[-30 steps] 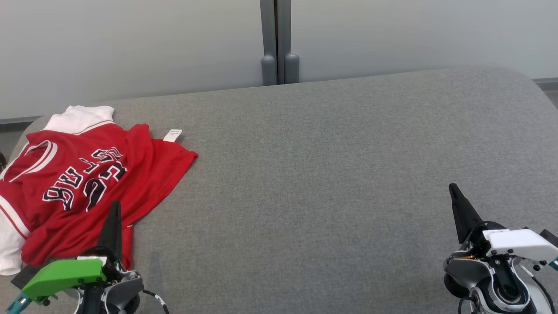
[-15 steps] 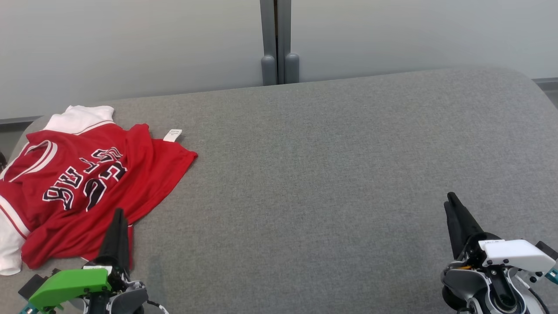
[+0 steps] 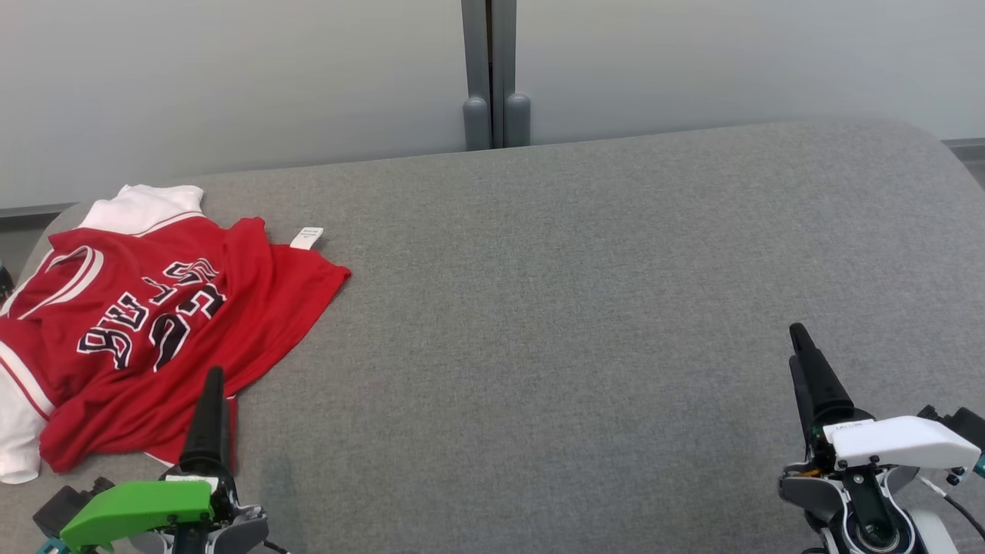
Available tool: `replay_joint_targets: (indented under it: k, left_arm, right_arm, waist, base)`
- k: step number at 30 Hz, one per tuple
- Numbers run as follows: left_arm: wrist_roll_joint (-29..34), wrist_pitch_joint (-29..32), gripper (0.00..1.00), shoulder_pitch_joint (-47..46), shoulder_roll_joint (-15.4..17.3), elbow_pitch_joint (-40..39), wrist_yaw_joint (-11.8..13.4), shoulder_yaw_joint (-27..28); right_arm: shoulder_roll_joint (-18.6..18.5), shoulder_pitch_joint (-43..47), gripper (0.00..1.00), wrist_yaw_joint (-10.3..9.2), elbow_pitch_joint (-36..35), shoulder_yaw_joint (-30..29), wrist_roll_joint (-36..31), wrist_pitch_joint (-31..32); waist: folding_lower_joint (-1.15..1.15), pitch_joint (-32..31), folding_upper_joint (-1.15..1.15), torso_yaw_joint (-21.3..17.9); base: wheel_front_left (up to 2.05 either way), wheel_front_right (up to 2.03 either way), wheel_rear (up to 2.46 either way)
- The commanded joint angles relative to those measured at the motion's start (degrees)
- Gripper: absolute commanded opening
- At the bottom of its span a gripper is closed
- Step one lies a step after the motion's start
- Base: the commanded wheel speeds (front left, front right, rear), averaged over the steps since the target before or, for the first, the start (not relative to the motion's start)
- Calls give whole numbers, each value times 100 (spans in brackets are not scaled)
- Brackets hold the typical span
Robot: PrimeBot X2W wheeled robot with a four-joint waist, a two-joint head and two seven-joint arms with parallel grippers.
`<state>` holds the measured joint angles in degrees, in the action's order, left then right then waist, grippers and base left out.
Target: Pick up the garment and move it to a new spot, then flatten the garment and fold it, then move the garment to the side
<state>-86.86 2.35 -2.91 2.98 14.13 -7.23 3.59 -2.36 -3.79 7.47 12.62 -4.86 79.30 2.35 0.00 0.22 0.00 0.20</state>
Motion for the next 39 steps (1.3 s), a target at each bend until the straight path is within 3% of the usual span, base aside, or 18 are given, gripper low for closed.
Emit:
replay_joint_targets:
  k: [1, 20, 39]
  left_arm:
    - [235, -72, 100, -38, 66, -112, -9, 4]
    - [2530, -505, 100, 158, 85, -301, -16, -24]
    - [4417, -863, 100, 368, 282, -367, -22, -205]
  right_arm:
    - [-31, -51, 100, 2, -186, 36, -359, -73]
    - [-41, 36, 100, 2, -526, 432, -3233, -506]
    - [-48, 120, 100, 2, -544, 471, -5099, -864]
  waist:
    - [0, 0, 0, 3]
    - [0, 9, 0, 14]
    - [0, -7, 0, 45]
  base:
    - [0, 0, 0]
    - [0, 0, 0]
    - [0, 0, 0]
